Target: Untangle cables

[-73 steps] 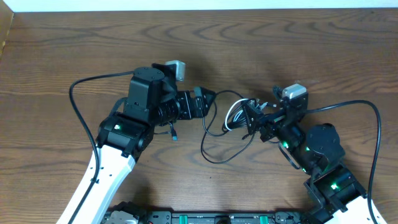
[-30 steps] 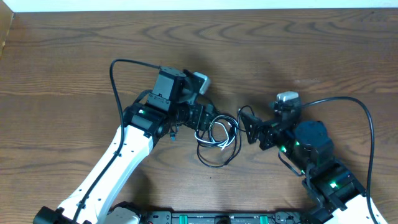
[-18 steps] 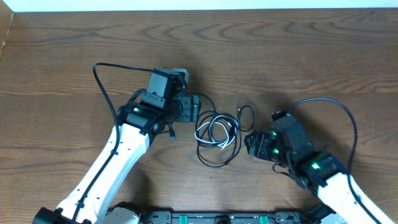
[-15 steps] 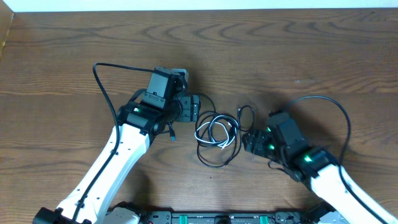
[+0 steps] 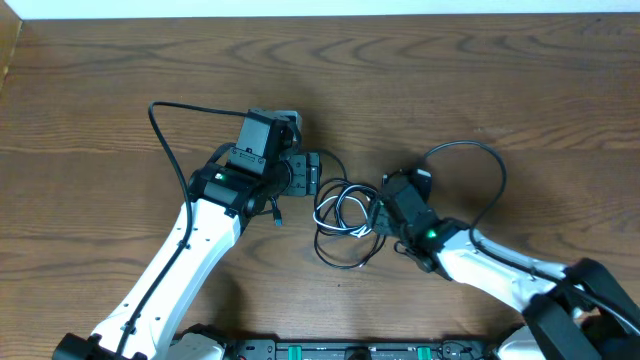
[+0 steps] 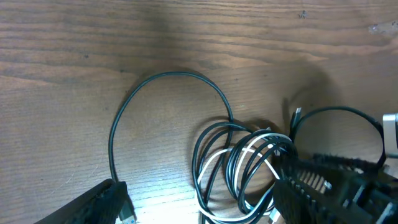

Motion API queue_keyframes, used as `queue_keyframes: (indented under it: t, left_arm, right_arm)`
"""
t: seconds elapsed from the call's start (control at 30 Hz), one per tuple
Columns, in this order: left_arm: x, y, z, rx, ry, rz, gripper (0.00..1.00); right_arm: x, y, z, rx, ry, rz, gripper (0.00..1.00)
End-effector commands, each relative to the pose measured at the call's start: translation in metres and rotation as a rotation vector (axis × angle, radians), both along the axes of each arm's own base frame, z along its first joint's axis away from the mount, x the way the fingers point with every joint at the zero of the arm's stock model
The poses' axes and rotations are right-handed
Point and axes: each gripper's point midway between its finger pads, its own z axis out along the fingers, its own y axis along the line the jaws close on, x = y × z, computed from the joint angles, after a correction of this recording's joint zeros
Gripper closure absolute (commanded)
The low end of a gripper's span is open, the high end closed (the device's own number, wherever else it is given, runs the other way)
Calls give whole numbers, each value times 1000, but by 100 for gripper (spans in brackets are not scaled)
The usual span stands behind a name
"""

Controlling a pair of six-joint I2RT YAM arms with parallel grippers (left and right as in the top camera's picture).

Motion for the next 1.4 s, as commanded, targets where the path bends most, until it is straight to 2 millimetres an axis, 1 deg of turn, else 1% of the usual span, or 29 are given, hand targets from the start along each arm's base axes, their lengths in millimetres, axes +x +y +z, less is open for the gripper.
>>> queue_keyframes:
  t: [0.0,0.03,0.1,0.13,0.17,0.2,0.23,0.27,0.37,0.4,0.5,0.53,0.6,0.7,0.8,0.83,0.87,0.93,0.97,1.03,1.1,1.17,1.23,1.33,1.37]
  left_arm:
    - [1,4,-3,10,7,16,20]
    - [1,4,-3,10,7,17,20]
    - [1,4,-3,10,7,16,20]
    - [1,4,-3,10,7,16,20]
    - [1,4,-3,10,7,16,20]
    - [1,4,-3,11,7,16,20]
    - [0,4,-3,12,10,16,20]
    - [-1,4,-3,10,13,14,20]
    - [-3,4,-4,11,23,13,20]
    - [-3,4,-5,12,26,13,20]
    - [-7,6,-7,20,43,12,20]
    - [-8,6,-8,22,48,13,20]
    - [-10,7,-9,26,58,13,20]
    - [-10,7,-9,26,58,13,20]
    - [-10,7,-7,21,49,12,20]
    - [-10,6,-5,16,44,10,20]
    - [-10,3,0,-5,33,-1,20]
    - [-10,-1,7,-30,13,-12,20]
    - [-11,-6,17,-61,-17,-48,20]
    - [-14,-17,32,-110,-59,-115,20]
    - [-21,-33,52,-188,-113,-217,20]
    - [-31,-46,71,-258,-162,-313,20]
    - [-42,-54,89,-317,-202,-390,20]
    - [-60,-62,109,-391,-232,-471,20]
    - [-66,-64,115,-414,-238,-492,11]
  right_arm:
    - [4,-6,-15,-55,-7,-51,33]
    - [8,-2,-14,-54,-19,-46,34]
    - [14,-2,-15,-92,-35,-48,40]
    - [14,-1,-19,-119,-26,-36,48]
    - [14,-1,-23,-136,-6,-32,54]
    - [13,0,-26,-153,13,-29,56]
    - [13,1,-29,-182,44,-21,61]
    - [14,3,-29,-205,61,-6,68]
    - [15,10,-29,-258,107,35,96]
    - [14,12,-27,-263,125,44,99]
    - [13,17,-14,-264,155,76,99]
    - [15,17,-7,-268,150,85,99]
    - [21,15,14,-266,116,112,99]
    - [27,9,58,-230,34,149,99]
    - [24,3,103,-174,-38,218,99]
    - [21,-1,117,-149,-56,230,99]
    - [12,-9,144,-86,-87,252,99]
    - [3,-19,166,-21,-107,246,99]
    - [-6,-26,184,25,-136,281,99]
    - [-15,-31,199,51,-174,334,99]
    - [-22,-39,209,60,-199,361,99]
    - [-27,-47,214,36,-220,379,99]
    - [-31,-53,217,12,-236,397,99]
    - [-39,-52,222,-39,-288,510,99]
    - [-41,-51,224,-56,-311,555,99]
